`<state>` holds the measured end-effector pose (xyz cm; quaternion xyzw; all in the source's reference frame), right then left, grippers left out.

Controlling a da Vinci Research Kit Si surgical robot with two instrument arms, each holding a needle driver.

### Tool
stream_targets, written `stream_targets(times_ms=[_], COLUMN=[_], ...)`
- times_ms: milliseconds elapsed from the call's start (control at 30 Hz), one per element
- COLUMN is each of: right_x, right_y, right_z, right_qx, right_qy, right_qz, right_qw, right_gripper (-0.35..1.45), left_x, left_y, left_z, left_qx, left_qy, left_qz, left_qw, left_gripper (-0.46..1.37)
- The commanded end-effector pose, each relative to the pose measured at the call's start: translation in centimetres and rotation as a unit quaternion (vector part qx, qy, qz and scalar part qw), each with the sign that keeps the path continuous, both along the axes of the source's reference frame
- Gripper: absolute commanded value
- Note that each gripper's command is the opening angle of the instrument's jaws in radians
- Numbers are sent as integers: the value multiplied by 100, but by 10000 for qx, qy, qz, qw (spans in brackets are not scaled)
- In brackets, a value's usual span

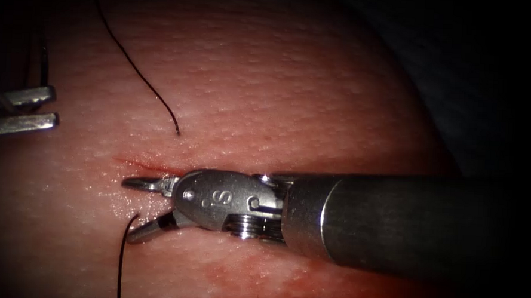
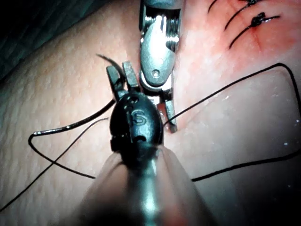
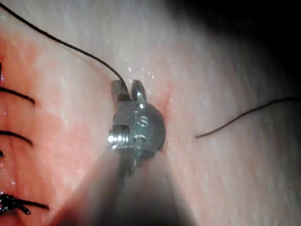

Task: Wound Closure
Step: With the right gripper pull the suture through until only a little length is left above the wound

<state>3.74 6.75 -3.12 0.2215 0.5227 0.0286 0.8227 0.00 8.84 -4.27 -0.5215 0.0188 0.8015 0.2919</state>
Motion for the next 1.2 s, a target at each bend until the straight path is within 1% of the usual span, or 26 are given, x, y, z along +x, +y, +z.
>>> stream_targets(times_ms=[33, 167, 267, 400, 500, 533, 567, 600, 667, 700, 767, 833, 900, 933, 1000, 1033, 1100, 1167, 1200], right_x=[-2, -10, -16, -29, -44, -45, -51, -54, -64, -64, -69, -74, -76, -78, -78, -78, -77, -75, -74], right_y=[1, -2, -5, -8, -15, -16, -21, -23, -38, -39, -51, -67, -76, -84, -91, -99, -106, -117, -118], right_z=[-2, -6, -17, -41, -69, -71, -83, -87, -104, -106, -117, -133, -142, -151, -160, -169, -178, -190, -191], right_qx=[47, 110, 131, 148, 169, 167, 171, 172, 179, 180, 184, 188, 193, 197, 202, 201, 207, 241, 247], right_qy=[-31, -24, 6, 26, -4, -4, 7, 11, 38, 41, 64, 92, 107, 120, 131, 135, 134, 185, 194], right_qz=[-4, -34, -54, -5, -14, -8, 0, 1, -26, -32, -70, -115, -138, -158, -174, -175, -204, -274, -291], right_qw=[10000, 9999, 9999, 9999, 9999, 9999, 9999, 9999, 9998, 9998, 9998, 9997, 9997, 9996, 9996, 9996, 9995, 9992, 9991], right_gripper=[-35, -35, -35, -35, -35, -35, -35, -35, -35, -35, -35, -35, -35, -35, -35, -35, -35, -35, -35], left_x=[1, 0, 0, 0, 0, 0, 0, 0, 0, 0, 0, 0, 0, 0, -1, -1, -1, -1, -1], left_y=[-1, -1, 0, 0, 0, 0, 0, 0, 0, 0, 0, 0, 0, 0, 0, 0, 0, 0, 0], left_z=[-1, -1, 0, 1, 3, 3, 3, 3, 3, 3, 3, 3, 3, 3, 3, 3, 3, 3, 3], left_qx=[13, 16, 15, 9, 3, 2, 6, 6, 6, 6, 6, 5, 5, 5, 5, 5, 5, 5, 5], left_qy=[-23, -31, -32, -33, -34, -34, -42, -42, -41, -41, -41, -41, -41, -41, -41, -41, -40, -40, -40], left_qz=[44, 55, 56, 58, 59, 59, 70, 70, 69, 69, 69, 69, 69, 69, 69, 69, 68, 67, 67], left_qw=[10000, 10000, 10000, 10000, 10000, 10000, 10000, 10000, 10000, 10000, 10000, 10000, 10000, 10000, 10000, 10000, 10000, 10000, 10000], left_gripper=[-35, -35, -35, -35, -35, -35, -35, -35, -35, -35, -35, -35, -35, -35, -35, -35, -35, -35, -35])
